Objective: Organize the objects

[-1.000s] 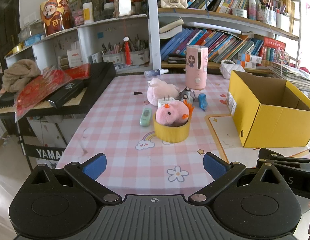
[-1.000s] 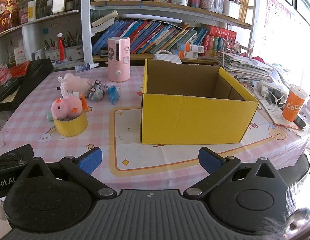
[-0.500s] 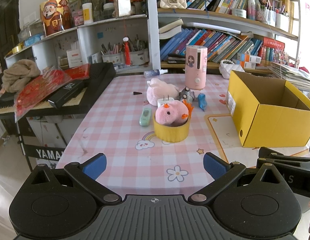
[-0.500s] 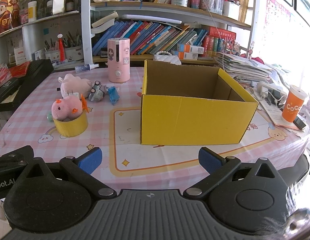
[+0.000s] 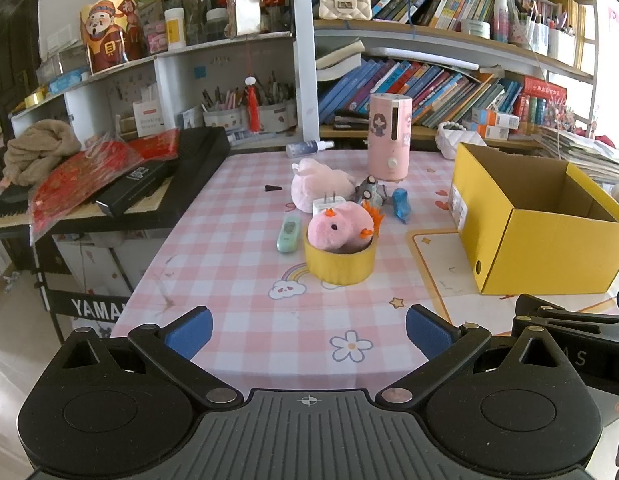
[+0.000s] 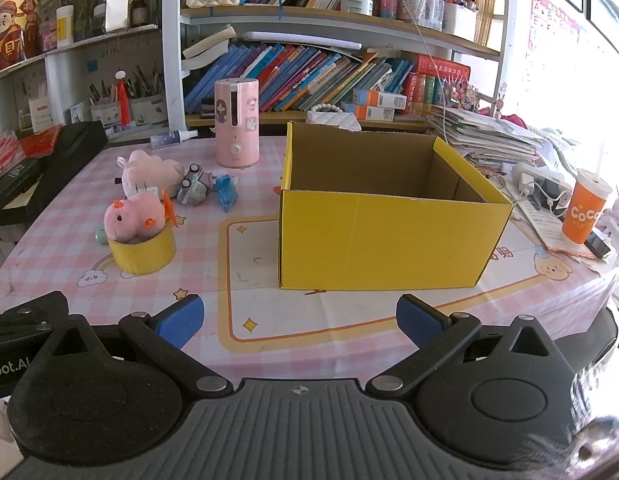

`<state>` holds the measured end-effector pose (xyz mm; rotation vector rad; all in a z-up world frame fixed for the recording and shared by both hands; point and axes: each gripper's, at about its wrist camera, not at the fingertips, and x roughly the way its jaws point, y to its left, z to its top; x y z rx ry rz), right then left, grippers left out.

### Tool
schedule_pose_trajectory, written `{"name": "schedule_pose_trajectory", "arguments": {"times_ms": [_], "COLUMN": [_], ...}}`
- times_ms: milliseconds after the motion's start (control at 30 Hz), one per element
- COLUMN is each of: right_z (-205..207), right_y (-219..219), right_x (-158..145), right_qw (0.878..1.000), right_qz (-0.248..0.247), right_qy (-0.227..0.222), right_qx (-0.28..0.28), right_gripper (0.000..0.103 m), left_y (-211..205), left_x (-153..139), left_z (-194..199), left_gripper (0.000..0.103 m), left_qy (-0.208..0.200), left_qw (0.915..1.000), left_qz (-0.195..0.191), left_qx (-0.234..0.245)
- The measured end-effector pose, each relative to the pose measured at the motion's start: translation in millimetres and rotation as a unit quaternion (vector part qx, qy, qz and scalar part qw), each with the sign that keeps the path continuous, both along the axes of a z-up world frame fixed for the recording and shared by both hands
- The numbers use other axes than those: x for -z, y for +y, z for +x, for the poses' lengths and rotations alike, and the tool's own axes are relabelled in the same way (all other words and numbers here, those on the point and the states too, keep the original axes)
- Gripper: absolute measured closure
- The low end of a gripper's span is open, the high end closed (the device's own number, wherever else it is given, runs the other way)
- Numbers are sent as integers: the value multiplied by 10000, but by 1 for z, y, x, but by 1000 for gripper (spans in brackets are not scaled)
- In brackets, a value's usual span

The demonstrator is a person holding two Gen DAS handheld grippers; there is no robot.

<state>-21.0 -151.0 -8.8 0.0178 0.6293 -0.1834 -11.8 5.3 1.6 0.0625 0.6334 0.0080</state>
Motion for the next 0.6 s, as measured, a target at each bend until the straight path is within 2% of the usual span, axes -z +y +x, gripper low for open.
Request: {"name": "schedule_pose_trajectory", "arguments": {"times_ms": [600], "right_z": [0], "right_y": [0], "right_x": [0], "right_qw": [10000], "right_qz": [-3], "right_qy": [17], "right_qx": [1], "right_gripper": [0], "left_y": [-6], "left_x": [-1], "left_z": [-1], "left_gripper": [0], "left_qy": [30], "left_qw": [10000], "left_qz": [-17], "left_qx": [18]}}
